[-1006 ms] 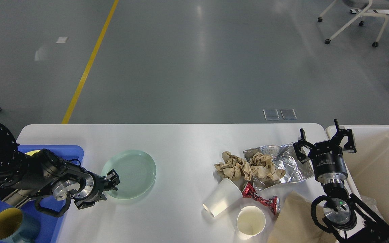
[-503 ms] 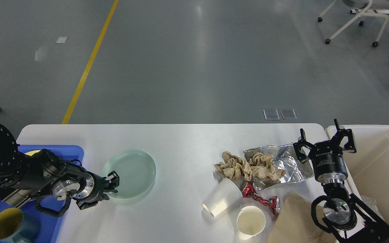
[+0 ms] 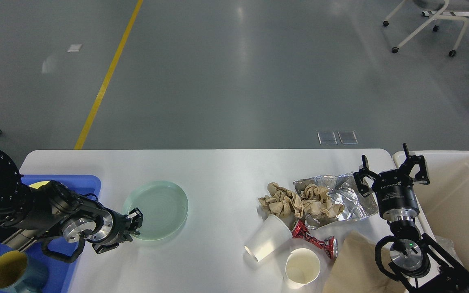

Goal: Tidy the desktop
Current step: 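Grip the pale green plate rim with the left gripper, then lift the pale green plate and lay it on the yellow plate, then open the left gripper and raise it off the stacked plates, then lower the left gripper down onto the stacked plates on the tray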

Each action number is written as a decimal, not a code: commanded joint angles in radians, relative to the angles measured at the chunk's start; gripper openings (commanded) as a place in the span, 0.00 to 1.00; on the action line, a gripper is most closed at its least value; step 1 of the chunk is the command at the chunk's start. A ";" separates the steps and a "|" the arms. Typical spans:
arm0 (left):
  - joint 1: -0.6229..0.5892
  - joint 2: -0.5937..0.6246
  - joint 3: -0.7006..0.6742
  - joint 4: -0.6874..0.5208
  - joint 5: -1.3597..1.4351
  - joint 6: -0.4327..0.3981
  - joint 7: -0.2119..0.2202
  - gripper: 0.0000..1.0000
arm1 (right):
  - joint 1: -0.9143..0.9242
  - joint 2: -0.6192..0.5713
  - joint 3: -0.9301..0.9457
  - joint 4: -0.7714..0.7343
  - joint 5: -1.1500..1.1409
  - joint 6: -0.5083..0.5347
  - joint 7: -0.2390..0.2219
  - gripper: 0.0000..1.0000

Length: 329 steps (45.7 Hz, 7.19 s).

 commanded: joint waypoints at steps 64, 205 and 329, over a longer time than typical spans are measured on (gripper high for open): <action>-0.266 0.077 0.132 -0.168 -0.008 -0.154 -0.005 0.00 | 0.000 0.000 0.000 0.000 0.000 0.000 0.000 1.00; 0.246 0.523 -0.186 0.496 0.457 -0.338 -0.032 0.14 | 0.000 0.000 0.000 0.000 0.000 0.000 0.000 1.00; 1.108 0.123 -2.605 0.167 0.818 -0.319 -0.241 0.97 | 0.000 0.000 0.000 0.000 0.000 0.000 0.000 1.00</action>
